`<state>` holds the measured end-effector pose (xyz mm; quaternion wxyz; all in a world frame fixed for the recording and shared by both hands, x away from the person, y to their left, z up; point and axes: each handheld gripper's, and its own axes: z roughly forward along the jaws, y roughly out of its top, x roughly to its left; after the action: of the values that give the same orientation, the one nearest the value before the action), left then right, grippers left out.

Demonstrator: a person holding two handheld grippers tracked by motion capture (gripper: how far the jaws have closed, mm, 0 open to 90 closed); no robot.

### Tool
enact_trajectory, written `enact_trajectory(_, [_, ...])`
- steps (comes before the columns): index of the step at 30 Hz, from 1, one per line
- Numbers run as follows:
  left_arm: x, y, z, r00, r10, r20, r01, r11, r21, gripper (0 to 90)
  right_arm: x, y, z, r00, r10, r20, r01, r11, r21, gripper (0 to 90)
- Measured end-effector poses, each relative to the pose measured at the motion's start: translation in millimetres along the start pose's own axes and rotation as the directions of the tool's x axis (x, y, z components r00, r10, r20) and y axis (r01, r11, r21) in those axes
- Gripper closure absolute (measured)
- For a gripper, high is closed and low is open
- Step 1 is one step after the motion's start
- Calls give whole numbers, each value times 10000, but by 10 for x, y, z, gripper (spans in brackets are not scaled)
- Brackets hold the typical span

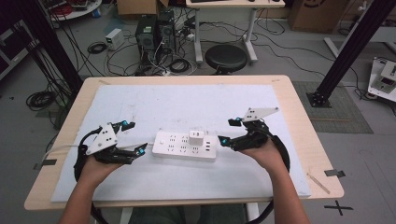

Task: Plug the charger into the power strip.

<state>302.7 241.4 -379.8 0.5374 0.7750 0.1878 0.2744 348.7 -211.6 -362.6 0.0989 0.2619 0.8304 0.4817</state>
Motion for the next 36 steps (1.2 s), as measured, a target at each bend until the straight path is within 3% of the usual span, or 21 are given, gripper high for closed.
enact_trajectory(3, [25, -22, -5, 9999, -146, 50, 146, 9999, -34, 191, -10, -136, -75, 9997, 176, 184, -171, 9995, -267, 199])
enact_trajectory(9, [55, -54, -47, 9995, -324, 7, 324, 9994, 153, 192, -18, -227, -110, 9990, 270, 347, -255, 9987, -433, 198])
enact_trajectory(19, [127, -73, -140, 9983, -491, -324, 496, 9987, 143, 192, -6, -204, -88, 9991, 170, 390, -155, 9991, -389, 198])
enact_trajectory(36, [210, -121, -93, 9958, -795, -459, 811, 9961, 344, 192, -22, -212, -55, 9987, 207, 468, -198, 9996, -198, 198])
